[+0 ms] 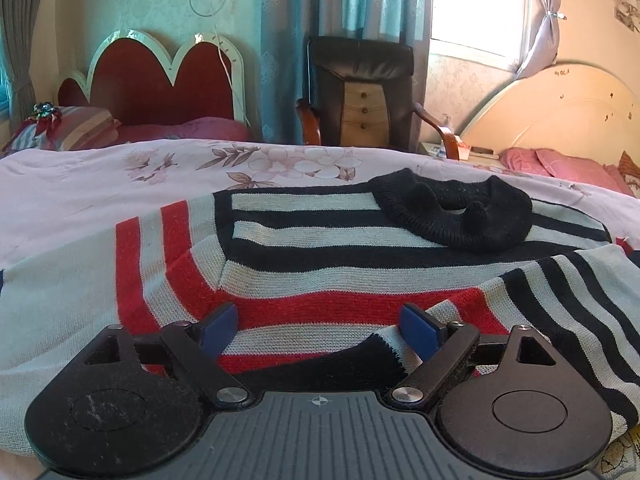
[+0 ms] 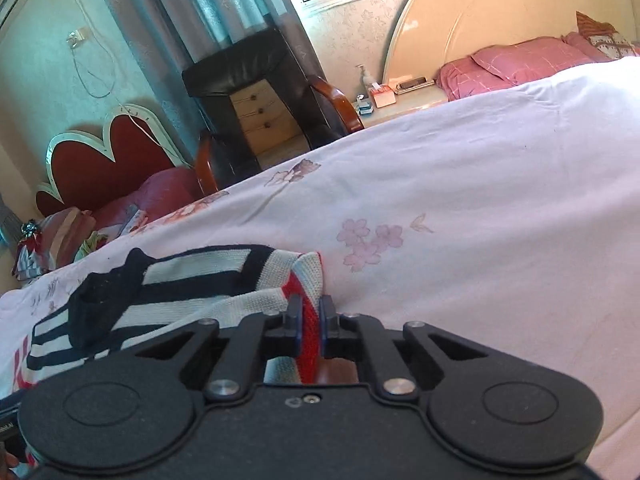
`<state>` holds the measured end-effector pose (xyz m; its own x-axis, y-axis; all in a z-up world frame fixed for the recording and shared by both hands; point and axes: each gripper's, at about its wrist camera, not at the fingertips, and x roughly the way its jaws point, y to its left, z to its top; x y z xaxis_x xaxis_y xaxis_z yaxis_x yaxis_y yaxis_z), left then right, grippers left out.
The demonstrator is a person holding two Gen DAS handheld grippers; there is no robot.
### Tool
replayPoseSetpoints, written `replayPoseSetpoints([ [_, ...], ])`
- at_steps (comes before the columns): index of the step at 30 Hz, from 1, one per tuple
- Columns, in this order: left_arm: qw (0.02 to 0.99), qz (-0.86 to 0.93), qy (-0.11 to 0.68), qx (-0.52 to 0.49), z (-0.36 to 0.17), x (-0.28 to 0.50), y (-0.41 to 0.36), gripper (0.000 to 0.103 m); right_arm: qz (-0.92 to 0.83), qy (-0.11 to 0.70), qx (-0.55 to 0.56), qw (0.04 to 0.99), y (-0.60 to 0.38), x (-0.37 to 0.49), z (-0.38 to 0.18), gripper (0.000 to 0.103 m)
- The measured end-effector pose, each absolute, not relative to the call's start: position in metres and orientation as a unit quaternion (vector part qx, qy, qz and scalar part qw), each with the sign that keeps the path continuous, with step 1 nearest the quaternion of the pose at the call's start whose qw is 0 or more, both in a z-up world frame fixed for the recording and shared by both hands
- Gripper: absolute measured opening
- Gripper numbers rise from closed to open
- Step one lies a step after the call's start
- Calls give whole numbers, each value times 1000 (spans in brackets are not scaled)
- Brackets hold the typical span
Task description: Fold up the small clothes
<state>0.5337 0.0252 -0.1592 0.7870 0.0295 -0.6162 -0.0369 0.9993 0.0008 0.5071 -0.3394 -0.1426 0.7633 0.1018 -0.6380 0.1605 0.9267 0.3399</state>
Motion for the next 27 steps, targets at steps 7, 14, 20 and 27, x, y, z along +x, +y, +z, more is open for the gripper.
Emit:
replayPoseSetpoints([
  [7, 956, 23, 293, -2, -130, 511, 20, 89, -19, 324, 135, 936, -326, 487, -113, 24],
  [14, 948, -28, 316, 19, -136, 490, -27, 89, 46, 340, 32, 939, -271, 442, -111, 20],
  [20, 942, -29, 334, 29, -153, 489, -31, 95, 5, 352, -31, 936, -245, 438, -125, 29],
  [27, 943, -27, 332, 16, -134, 467, -8, 95, 7, 354, -45, 934, -222, 424, -112, 56],
])
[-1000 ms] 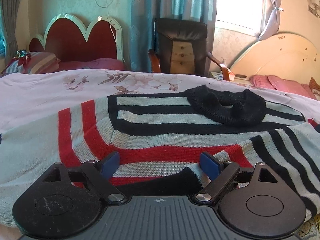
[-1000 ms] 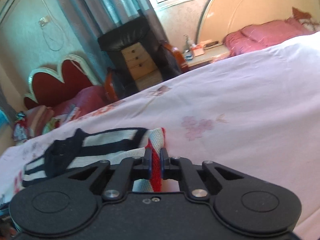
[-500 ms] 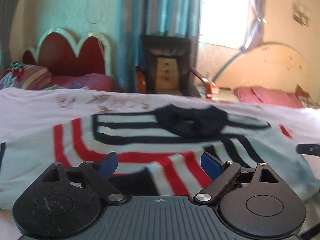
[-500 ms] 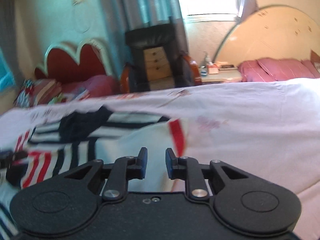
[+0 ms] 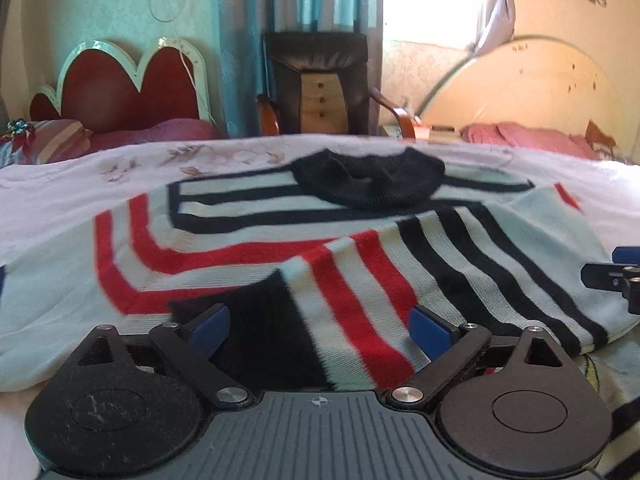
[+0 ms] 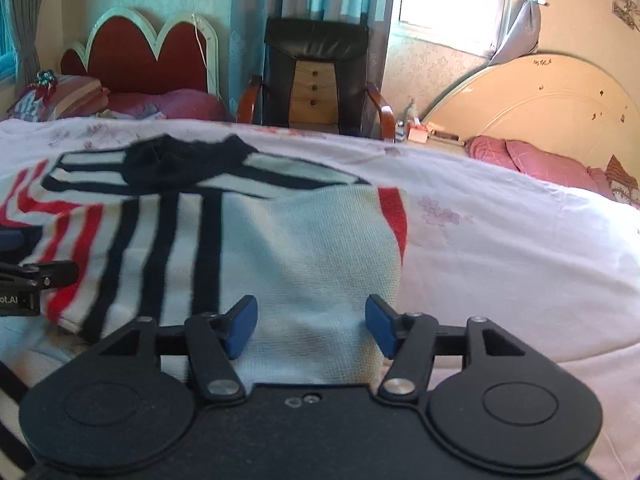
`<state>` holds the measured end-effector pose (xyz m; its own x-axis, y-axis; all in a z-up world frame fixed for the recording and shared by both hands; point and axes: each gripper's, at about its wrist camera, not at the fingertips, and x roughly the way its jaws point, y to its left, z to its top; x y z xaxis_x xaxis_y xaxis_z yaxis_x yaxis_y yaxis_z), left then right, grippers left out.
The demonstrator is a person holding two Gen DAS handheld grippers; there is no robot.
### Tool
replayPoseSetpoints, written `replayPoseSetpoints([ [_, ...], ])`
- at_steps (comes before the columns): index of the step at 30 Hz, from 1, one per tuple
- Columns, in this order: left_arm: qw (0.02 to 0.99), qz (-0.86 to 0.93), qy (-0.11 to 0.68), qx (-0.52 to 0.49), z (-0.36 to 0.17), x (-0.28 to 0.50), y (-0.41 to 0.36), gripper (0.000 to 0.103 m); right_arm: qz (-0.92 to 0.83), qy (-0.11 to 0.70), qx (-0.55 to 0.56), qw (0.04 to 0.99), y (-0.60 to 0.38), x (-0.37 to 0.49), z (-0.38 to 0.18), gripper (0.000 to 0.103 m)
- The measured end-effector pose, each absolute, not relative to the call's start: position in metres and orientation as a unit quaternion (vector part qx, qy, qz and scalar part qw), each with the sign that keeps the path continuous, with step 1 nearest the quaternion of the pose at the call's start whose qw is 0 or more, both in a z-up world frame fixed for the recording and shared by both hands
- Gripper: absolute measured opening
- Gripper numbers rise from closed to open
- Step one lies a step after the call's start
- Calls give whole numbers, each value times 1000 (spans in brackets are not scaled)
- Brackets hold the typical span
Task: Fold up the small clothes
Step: 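Grasp the other black sleeve cuff with the left gripper and lay it across the body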
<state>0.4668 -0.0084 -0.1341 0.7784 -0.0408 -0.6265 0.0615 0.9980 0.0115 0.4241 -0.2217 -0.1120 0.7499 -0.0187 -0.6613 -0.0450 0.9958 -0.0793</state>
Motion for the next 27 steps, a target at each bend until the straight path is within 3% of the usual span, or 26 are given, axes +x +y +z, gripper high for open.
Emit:
replayPoseSetpoints([
  [8, 953, 107, 260, -113, -111, 374, 161, 95, 10, 340, 33, 940, -207, 388, -92, 50],
  [9, 949, 134, 253, -132, -112, 362, 187, 91, 10, 342, 41, 939, -204, 387, -93, 50],
  [10, 944, 158, 247, -152, -114, 350, 214, 76, 8, 345, 51, 937, -200, 386, -93, 50],
  [12, 924, 202, 244, -214, -124, 332, 271, 63, 8, 351, 63, 934, -191, 386, -96, 50],
  [16, 868, 262, 222, -359, -153, 306, 364, 63, 7, 362, 65, 930, -163, 391, -100, 50],
  [23, 844, 251, 193, -432, -185, 318, 410, 53, 10, 360, 69, 930, -119, 403, -89, 50],
  [24, 841, 247, 188, -443, -188, 320, 413, 49, 11, 360, 67, 930, -113, 405, -87, 50],
  [26, 832, 245, 176, -466, -196, 324, 423, 30, 11, 359, 55, 932, -102, 408, -84, 50],
  [27, 830, 246, 177, -468, -201, 327, 426, 13, 11, 359, 48, 932, -97, 410, -82, 50],
])
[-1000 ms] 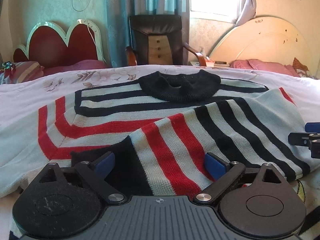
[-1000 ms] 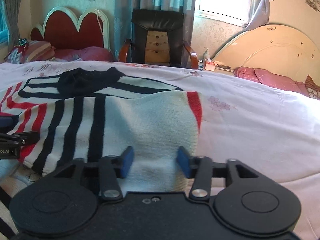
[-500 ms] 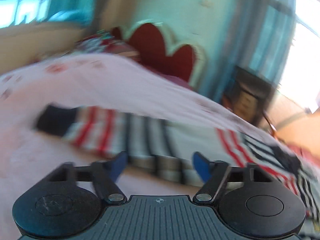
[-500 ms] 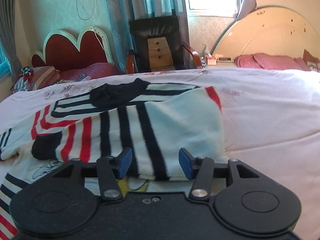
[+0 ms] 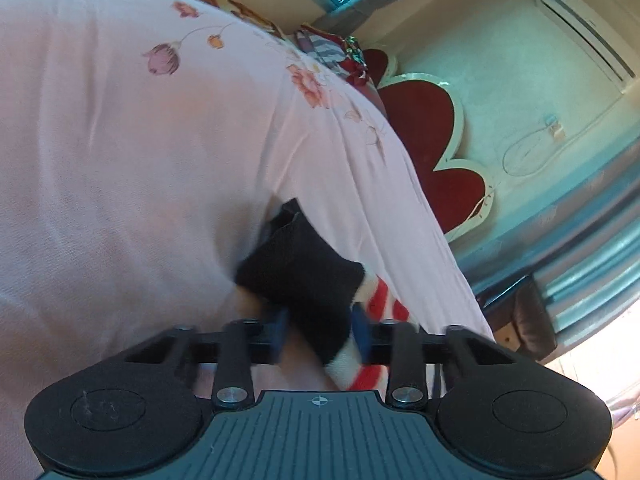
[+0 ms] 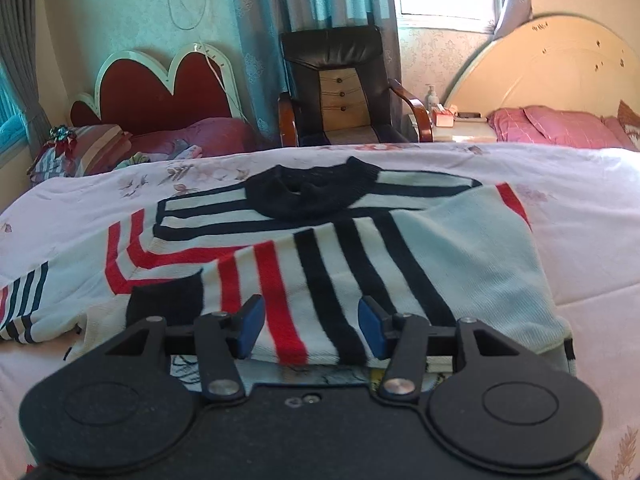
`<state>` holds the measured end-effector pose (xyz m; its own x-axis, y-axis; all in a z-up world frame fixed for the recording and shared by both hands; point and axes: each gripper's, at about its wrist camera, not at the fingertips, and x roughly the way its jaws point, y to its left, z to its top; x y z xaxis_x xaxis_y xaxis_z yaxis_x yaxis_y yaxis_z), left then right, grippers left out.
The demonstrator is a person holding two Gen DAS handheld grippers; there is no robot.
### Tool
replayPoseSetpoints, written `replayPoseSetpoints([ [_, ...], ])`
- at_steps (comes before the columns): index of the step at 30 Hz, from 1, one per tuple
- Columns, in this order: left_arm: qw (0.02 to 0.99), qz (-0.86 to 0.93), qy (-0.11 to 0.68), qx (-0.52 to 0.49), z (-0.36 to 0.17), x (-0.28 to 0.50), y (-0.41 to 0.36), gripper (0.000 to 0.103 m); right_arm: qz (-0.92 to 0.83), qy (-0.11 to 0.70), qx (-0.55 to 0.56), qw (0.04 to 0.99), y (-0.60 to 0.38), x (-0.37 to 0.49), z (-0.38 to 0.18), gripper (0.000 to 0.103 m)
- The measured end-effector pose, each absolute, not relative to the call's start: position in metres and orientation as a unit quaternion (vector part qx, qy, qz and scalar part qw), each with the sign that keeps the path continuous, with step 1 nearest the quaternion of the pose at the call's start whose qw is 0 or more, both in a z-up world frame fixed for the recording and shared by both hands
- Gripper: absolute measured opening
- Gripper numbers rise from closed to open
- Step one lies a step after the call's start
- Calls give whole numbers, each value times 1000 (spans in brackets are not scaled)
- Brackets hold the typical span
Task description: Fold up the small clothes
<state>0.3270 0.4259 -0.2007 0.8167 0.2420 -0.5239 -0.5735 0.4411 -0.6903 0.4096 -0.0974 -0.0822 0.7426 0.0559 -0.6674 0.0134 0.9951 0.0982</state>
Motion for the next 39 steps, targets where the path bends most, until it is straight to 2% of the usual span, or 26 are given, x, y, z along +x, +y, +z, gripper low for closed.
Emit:
replayPoseSetpoints([
  [1, 829, 243, 175, -472, -208, 329, 429, 6, 12, 358, 42, 933, -93, 411, -80, 50],
  [2, 827, 239, 168, -480, -212, 330, 431, 5, 12, 356, 38, 933, -90, 411, -78, 50],
  [5, 844, 232, 159, -458, -204, 333, 421, 4, 9, 353, 43, 935, -91, 409, -72, 50],
  [11, 924, 139, 133, -332, -139, 354, 352, 4, -2, 353, 47, 935, -107, 405, -75, 51],
  [15, 949, 58, 165, -261, -115, 384, 286, 4, -6, 348, 78, 934, -119, 399, -79, 51],
  [20, 955, -23, 222, -196, -109, 418, 188, 4, -7, 344, 96, 934, -136, 392, -82, 50],
  [27, 945, -76, 290, -131, -115, 456, 75, 4, -10, 331, 135, 934, -171, 390, -74, 50],
  [33, 935, -86, 336, -71, -131, 445, 12, 5, 7, 336, 175, 926, -186, 395, -74, 51],
  [35, 940, -92, 323, -49, -129, 428, 13, 21, 20, 343, 204, 917, -188, 400, -77, 51],
  [36, 943, -95, 314, -53, -124, 419, 18, 40, 29, 345, 218, 912, -187, 402, -79, 51],
  [37, 948, -87, 301, -57, -119, 408, 26, 53, 39, 347, 233, 908, -186, 405, -81, 52],
  [39, 954, -64, 285, -62, -112, 386, 52, 54, 60, 354, 260, 897, -180, 411, -87, 53],
])
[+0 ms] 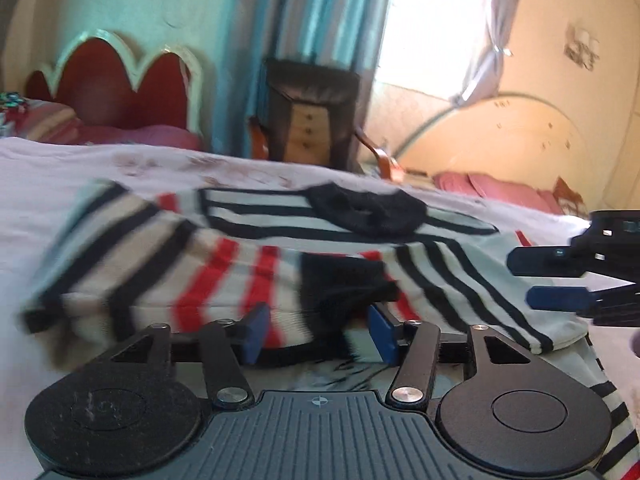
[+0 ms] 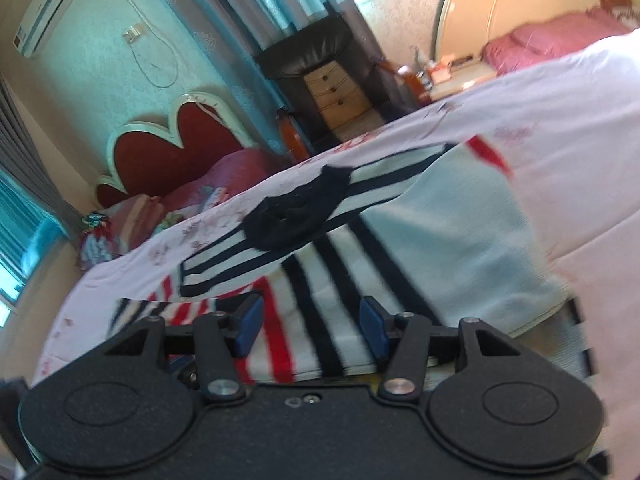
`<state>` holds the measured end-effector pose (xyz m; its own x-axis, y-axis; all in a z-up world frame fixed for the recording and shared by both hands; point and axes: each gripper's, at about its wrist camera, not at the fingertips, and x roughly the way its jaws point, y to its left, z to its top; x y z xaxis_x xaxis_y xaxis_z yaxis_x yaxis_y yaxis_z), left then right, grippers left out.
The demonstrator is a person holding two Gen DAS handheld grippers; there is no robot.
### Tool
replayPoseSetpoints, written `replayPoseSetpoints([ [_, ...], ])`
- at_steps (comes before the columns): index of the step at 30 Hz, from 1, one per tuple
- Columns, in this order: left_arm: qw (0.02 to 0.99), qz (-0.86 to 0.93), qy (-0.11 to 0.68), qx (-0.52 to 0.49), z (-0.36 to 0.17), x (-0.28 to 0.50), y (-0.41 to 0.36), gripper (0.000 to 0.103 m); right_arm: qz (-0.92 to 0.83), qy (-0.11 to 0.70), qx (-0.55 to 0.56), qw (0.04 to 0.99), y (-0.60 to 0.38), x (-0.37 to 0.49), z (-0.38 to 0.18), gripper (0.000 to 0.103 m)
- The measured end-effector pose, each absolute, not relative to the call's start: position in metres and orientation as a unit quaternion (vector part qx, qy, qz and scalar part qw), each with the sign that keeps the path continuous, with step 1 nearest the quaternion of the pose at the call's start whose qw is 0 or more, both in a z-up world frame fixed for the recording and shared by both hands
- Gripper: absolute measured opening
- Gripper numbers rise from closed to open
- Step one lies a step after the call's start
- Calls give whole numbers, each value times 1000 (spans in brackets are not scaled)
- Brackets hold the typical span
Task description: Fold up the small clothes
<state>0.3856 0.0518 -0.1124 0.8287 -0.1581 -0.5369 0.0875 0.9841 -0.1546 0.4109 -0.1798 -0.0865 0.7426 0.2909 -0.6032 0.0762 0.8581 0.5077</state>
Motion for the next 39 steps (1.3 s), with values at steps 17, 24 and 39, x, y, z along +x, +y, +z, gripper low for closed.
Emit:
replayPoseSetpoints([
  [17, 942, 35, 323, -88, -146, 397, 171, 54, 88, 422, 355, 830, -112, 477, -135, 26],
  [24, 942, 37, 324, -83, -149, 404, 164, 54, 102, 356, 227, 901, -106, 468, -88, 6],
  [39, 947, 27, 319, -25, -141, 417, 142, 54, 11, 302, 228, 926, -185, 445, -71, 6],
])
